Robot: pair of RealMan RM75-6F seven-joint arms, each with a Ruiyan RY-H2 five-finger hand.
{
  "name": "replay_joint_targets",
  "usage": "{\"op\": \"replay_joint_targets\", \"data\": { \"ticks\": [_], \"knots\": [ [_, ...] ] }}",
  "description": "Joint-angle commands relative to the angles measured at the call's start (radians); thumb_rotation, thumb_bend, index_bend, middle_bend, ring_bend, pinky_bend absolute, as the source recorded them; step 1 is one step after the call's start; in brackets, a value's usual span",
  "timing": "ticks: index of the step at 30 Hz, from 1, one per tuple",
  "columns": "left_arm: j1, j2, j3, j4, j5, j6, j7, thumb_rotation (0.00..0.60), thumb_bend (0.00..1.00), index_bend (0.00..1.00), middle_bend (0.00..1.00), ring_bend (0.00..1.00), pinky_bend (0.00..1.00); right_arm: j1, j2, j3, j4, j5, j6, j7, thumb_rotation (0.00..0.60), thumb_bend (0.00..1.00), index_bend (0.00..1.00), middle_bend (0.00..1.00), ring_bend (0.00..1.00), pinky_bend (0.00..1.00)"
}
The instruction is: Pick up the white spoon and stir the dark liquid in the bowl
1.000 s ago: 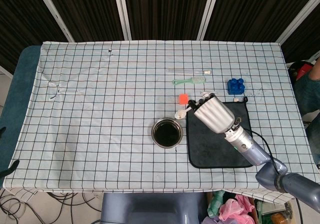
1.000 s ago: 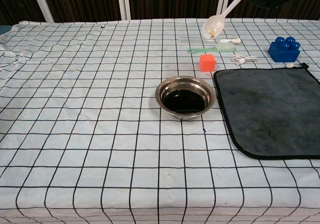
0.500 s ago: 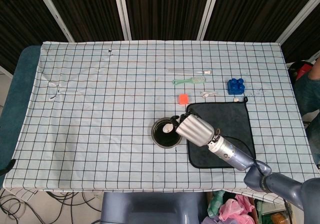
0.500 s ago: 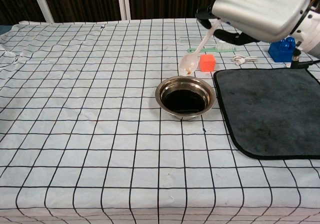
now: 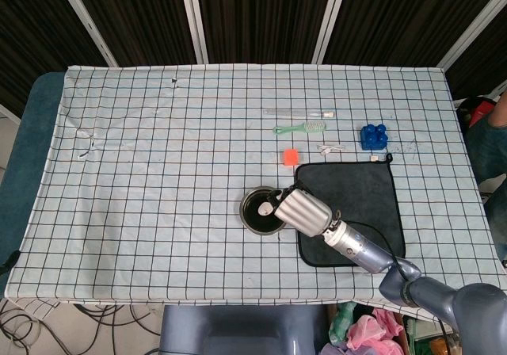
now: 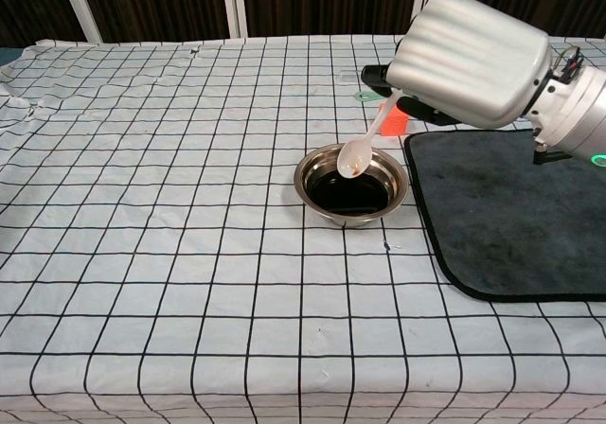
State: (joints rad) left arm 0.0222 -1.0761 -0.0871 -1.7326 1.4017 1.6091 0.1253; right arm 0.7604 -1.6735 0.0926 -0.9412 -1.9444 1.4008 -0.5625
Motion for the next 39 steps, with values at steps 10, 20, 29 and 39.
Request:
{"op": "replay_joint_targets", "data": {
  "ticks": [10, 20, 29, 39],
  "knots": [
    [-0.001, 0.000, -0.004, 0.001, -0.009, -0.006, 0.001, 0.600, 0.19, 0.08, 0.01, 0.00, 0.00, -0.007, -0.071, -0.037, 0.089, 0.014, 0.005, 0.026, 0.600, 0.39, 0.64, 0.90, 1.00, 1.00],
    [0.003, 0.003, -0.009, 0.001, -0.013, 0.002, -0.008, 0.600, 0.19, 0.08, 0.01, 0.00, 0.00, -0.009, -0.139, -0.049, 0.171, 0.027, 0.028, 0.042, 0.600, 0.39, 0.65, 0.90, 1.00, 1.00],
    [0.006, 0.006, -0.011, 0.000, -0.014, 0.007, -0.015, 0.600, 0.19, 0.08, 0.01, 0.00, 0.00, 0.000, -0.196, -0.061, 0.231, 0.037, 0.032, 0.070, 0.600, 0.39, 0.66, 0.90, 1.00, 1.00],
    [0.007, 0.008, -0.012, 0.001, -0.014, 0.007, -0.017, 0.600, 0.19, 0.08, 0.01, 0.00, 0.00, 0.009, -0.246, -0.055, 0.304, 0.070, 0.032, 0.105, 0.600, 0.39, 0.66, 0.90, 1.00, 1.00]
  ]
}}
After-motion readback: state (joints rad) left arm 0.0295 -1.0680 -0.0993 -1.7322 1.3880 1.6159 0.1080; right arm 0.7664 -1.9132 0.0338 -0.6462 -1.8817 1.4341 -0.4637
